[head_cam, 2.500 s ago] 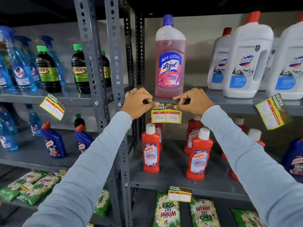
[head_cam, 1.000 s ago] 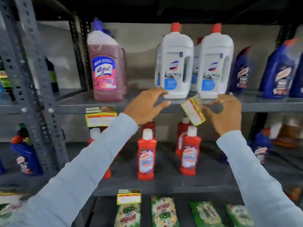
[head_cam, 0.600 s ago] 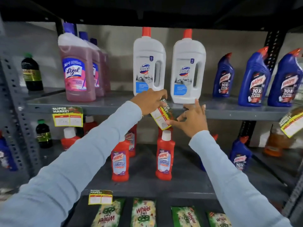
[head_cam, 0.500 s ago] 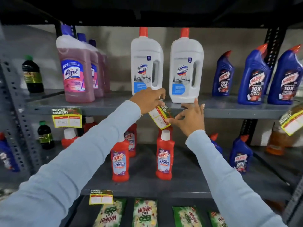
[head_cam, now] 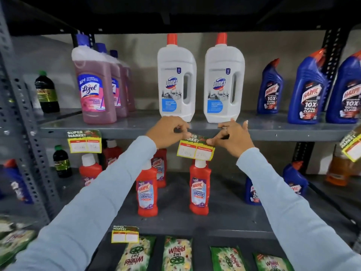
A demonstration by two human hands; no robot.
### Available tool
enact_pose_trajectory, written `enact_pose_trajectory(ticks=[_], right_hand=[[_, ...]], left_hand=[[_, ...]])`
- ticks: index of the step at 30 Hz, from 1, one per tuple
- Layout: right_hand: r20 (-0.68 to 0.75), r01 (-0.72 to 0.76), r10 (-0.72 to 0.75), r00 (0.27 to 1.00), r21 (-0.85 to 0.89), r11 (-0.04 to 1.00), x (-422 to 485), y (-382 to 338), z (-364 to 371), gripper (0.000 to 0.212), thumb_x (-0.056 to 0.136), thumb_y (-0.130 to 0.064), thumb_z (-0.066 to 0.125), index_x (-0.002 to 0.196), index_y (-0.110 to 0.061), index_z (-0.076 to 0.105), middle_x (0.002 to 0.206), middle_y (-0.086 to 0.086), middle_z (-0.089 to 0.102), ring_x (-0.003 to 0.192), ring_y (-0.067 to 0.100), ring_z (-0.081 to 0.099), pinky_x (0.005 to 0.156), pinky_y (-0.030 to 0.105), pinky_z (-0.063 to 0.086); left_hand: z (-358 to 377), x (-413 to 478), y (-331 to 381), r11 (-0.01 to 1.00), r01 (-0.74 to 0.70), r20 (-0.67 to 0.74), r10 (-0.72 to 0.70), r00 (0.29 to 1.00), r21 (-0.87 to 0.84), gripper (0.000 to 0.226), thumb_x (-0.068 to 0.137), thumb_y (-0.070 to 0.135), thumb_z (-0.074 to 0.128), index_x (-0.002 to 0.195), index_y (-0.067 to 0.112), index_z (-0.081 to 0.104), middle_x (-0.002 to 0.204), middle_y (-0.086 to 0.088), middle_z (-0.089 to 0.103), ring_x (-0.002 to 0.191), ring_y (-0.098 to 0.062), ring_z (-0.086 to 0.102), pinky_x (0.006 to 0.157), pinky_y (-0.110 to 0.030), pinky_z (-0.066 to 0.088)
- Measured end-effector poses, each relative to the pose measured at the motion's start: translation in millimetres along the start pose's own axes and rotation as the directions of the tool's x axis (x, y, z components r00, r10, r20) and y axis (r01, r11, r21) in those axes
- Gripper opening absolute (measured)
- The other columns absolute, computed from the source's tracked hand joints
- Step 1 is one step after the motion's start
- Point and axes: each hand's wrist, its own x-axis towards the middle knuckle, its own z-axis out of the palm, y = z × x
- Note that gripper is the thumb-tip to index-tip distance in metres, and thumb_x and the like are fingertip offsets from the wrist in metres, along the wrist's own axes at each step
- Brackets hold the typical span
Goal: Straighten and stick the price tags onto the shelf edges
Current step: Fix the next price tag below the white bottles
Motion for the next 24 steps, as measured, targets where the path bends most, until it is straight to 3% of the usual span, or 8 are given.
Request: enact_pose_trajectory(ticks=[4, 8, 12, 16, 19, 22, 24], right_hand=[[-0.017, 0.046, -0.050, 0.999, -0.193, 0.980, -5.0, 4.4, 5.8, 0.020, 0.064, -0.049, 0.074, 0.068, -0.030, 0.073, 0.129, -0.005, 0.058, 0.131, 0.019, 0.039, 0.112, 0.043, -0.008], [-0.054, 0.037, -0.054, 0.997, -0.289, 0.956, -6.3, 6.2, 7.1, 0.026, 0.066, -0.051, 0.071, 0.074, -0.027, 0.075, 0.130, -0.005, 0.058, 0.128, 0.018, 0.043, 0.114, 0.043, -0.003], [-0.070, 0.012, -0.032, 0.997, -0.261, 0.965, -2.8, 3.2, 2.7, 0.031, 0.070, -0.054, 0.067, 0.077, -0.025, 0.074, 0.123, -0.006, 0.062, 0.117, 0.017, 0.052, 0.114, 0.046, -0.002], [-0.083, -0.026, 0.010, 0.996, -0.188, 0.982, 1.7, -1.5, -3.3, 0.034, 0.075, -0.054, 0.061, 0.075, -0.022, 0.071, 0.112, -0.002, 0.066, 0.106, 0.020, 0.058, 0.114, 0.047, -0.001], [-0.096, -0.049, 0.029, 0.995, -0.210, 0.977, 5.1, -6.2, -2.7, 0.038, 0.078, -0.055, 0.058, 0.074, -0.019, 0.068, 0.094, 0.000, 0.069, 0.094, 0.020, 0.061, 0.115, 0.049, 0.002], [-0.126, -0.071, 0.040, 0.991, -0.248, 0.966, 5.4, -7.0, 1.6, 0.039, 0.079, -0.057, 0.056, 0.075, -0.019, 0.066, 0.084, -0.001, 0.067, 0.086, 0.018, 0.060, 0.114, 0.049, 0.008], [-0.156, -0.076, 0.043, 0.987, -0.210, 0.975, 3.8, -5.3, 5.0, 0.037, 0.079, -0.056, 0.057, 0.074, -0.019, 0.063, 0.079, -0.002, 0.064, 0.083, 0.019, 0.059, 0.111, 0.049, 0.023]], left_hand=[[22.4, -13.5, -4.0, 0.999, -0.025, -0.097, 0.028, 0.995, 0.033, 0.012, 0.077, 0.022, 0.072, 0.072, 0.012, 0.070, 0.124, 0.003, 0.058, 0.109, -0.009, 0.051, 0.086, -0.015, 0.034], [34.2, -15.4, -4.5, 0.998, -0.010, -0.184, 0.021, 0.983, 0.062, 0.010, 0.077, 0.022, 0.072, 0.077, 0.013, 0.075, 0.127, 0.003, 0.058, 0.111, -0.013, 0.053, 0.092, -0.028, 0.044], [33.7, -11.5, -1.1, 0.999, 0.018, -0.244, -0.007, 0.970, 0.041, 0.011, 0.077, 0.022, 0.073, 0.082, 0.012, 0.076, 0.120, 0.000, 0.065, 0.103, -0.012, 0.058, 0.089, -0.028, 0.048], [25.4, -5.4, 3.8, 0.997, 0.073, -0.273, -0.080, 0.959, -0.033, 0.012, 0.075, 0.022, 0.075, 0.083, 0.013, 0.076, 0.110, 0.002, 0.071, 0.095, -0.007, 0.056, 0.081, -0.015, 0.041], [19.6, 0.5, 7.4, 0.985, 0.135, -0.247, -0.159, 0.956, -0.111, 0.012, 0.073, 0.019, 0.076, 0.082, 0.011, 0.076, 0.104, -0.002, 0.073, 0.097, -0.014, 0.061, 0.080, -0.022, 0.047], [17.4, 2.9, 10.3, 0.978, 0.161, -0.239, -0.189, 0.952, -0.132, 0.011, 0.073, 0.018, 0.076, 0.081, 0.010, 0.075, 0.099, -0.003, 0.074, 0.094, -0.015, 0.063, 0.078, -0.023, 0.050], [18.7, 3.4, 10.7, 0.977, 0.168, -0.252, -0.198, 0.947, -0.133, 0.010, 0.074, 0.018, 0.076, 0.081, 0.010, 0.075, 0.098, -0.003, 0.074, 0.093, -0.016, 0.063, 0.077, -0.023, 0.050]])
